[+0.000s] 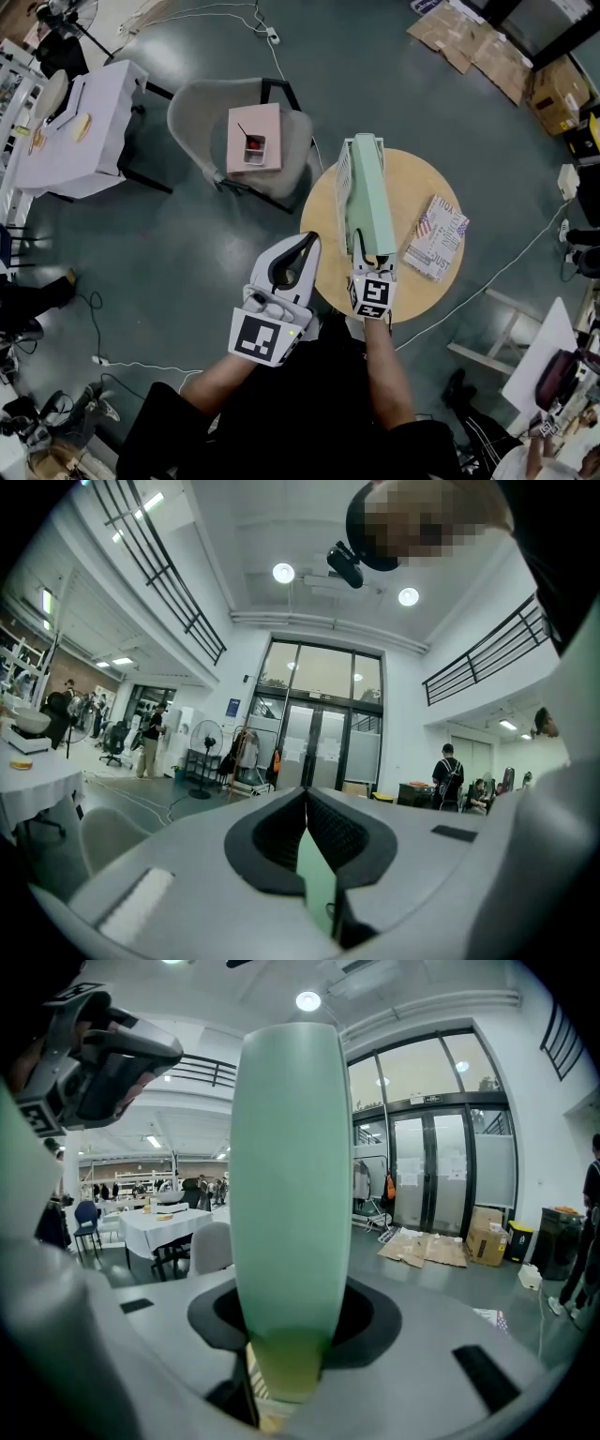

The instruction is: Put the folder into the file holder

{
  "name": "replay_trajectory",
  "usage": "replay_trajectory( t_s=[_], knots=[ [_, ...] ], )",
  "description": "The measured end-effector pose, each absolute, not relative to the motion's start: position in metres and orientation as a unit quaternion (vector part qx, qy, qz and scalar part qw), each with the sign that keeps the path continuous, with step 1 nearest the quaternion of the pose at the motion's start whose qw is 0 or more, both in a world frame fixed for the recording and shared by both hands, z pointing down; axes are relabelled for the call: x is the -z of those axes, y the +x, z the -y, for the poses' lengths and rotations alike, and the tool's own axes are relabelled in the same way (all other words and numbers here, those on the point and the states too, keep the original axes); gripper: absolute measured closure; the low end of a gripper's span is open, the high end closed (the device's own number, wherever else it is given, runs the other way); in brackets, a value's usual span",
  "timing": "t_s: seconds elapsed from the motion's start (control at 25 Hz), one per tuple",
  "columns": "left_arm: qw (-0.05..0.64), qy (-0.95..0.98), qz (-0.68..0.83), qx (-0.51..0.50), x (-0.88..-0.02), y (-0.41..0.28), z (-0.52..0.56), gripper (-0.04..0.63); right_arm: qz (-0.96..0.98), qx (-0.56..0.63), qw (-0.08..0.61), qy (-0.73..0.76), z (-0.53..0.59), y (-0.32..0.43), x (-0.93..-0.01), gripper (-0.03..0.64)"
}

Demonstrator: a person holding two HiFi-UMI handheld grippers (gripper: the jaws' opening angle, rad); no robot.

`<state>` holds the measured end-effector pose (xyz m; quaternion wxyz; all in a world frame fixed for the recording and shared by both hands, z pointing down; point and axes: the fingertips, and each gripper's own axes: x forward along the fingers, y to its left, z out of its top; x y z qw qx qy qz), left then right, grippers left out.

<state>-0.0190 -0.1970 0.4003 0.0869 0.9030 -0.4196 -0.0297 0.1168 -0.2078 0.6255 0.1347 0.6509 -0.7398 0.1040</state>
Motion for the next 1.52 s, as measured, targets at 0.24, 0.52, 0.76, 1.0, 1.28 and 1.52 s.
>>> replay_trajectory(
  t_s=[0.24, 0.52, 0.76, 1.0, 1.28, 1.52],
  knots=[
    [0.089, 0.901, 0.423, 0.030, -0.399, -0.021, 0.200, 0.588, 0.739, -0.114, 0.147, 0.647, 0.208, 0.117, -0.634, 0.469],
    [0.091, 0.900, 0.425, 0.032, -0.400, -0.021, 0.203, 0.588, 0.740, -0.123, 0.156, 0.643, 0.207, 0.119, -0.645, 0.468],
    [0.094, 0.899, 0.427, 0.028, -0.405, -0.022, 0.203, 0.588, 0.738, -0.132, 0.162, 0.642, 0.205, 0.120, -0.654, 0.466],
    [0.093, 0.899, 0.426, 0.030, -0.404, -0.019, 0.203, 0.588, 0.740, -0.133, 0.166, 0.639, 0.205, 0.119, -0.656, 0.466],
    [0.091, 0.898, 0.429, 0.030, -0.401, -0.016, 0.200, 0.588, 0.744, -0.129, 0.168, 0.634, 0.204, 0.117, -0.655, 0.462],
    [0.088, 0.897, 0.433, 0.032, -0.399, -0.013, 0.197, 0.588, 0.746, -0.129, 0.170, 0.631, 0.204, 0.116, -0.657, 0.445]
  ],
)
